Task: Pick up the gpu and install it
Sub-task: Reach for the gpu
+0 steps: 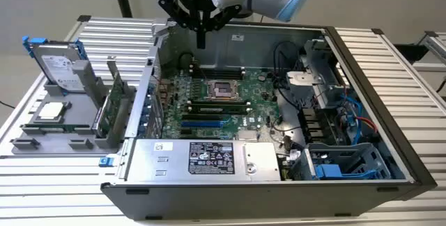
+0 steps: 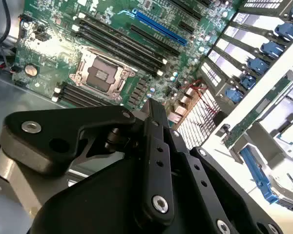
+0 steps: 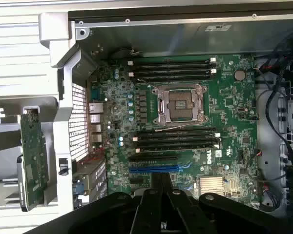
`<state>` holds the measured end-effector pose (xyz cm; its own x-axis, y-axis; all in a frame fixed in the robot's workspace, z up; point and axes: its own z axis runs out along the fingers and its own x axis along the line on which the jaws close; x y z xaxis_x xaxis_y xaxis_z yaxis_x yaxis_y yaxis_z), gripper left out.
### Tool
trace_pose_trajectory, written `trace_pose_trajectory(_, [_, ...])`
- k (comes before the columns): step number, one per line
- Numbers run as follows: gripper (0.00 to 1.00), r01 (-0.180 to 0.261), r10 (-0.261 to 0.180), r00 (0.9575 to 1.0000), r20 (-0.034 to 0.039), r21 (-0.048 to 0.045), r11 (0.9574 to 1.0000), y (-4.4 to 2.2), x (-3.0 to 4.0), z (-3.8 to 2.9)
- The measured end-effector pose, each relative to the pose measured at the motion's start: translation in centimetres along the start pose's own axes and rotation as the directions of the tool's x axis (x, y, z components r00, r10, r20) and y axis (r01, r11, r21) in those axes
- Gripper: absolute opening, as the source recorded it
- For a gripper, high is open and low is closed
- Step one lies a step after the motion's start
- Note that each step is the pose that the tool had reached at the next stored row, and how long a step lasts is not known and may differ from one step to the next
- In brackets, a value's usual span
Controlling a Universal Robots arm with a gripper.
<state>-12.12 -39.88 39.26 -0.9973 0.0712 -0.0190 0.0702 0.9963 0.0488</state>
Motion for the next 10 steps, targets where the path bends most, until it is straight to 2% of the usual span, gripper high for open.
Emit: trace_pose_trajectory(10, [0.00, 0.000, 0.000, 1.0000, -0.0001, -0.0001, 1.0000, 0.00, 0.01, 0.00])
